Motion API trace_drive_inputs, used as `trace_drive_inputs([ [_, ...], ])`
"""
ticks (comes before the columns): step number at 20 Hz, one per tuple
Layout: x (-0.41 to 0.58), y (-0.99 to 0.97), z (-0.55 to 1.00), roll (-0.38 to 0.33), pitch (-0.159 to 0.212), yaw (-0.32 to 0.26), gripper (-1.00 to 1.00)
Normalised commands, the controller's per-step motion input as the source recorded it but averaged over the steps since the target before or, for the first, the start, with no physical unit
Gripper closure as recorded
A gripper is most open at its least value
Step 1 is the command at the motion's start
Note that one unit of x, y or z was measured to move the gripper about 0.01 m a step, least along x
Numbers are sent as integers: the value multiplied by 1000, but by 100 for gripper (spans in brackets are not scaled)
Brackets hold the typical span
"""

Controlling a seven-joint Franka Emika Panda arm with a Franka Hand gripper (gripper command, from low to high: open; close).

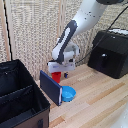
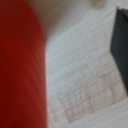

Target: Please find the red cup among the items before you. Carefully move your gripper towards it and gently hold it. Locate the front section of the organizer in front of you. Transfer the red cup above the front section and let go, placing it within that section.

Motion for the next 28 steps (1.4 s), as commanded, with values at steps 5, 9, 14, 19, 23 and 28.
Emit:
trace_drive_inputs([
  [5,-56,41,0,29,-15,-5,100],
  [9,-243,216,134,63,0,-4,100],
  [14,-126,165,660,160,79,0,100],
  [19,-97,110,765,124,84,0,100],
  [23,-98,54,863,93,77,0,100],
  [28,-22,139,815,108,78,17,100],
])
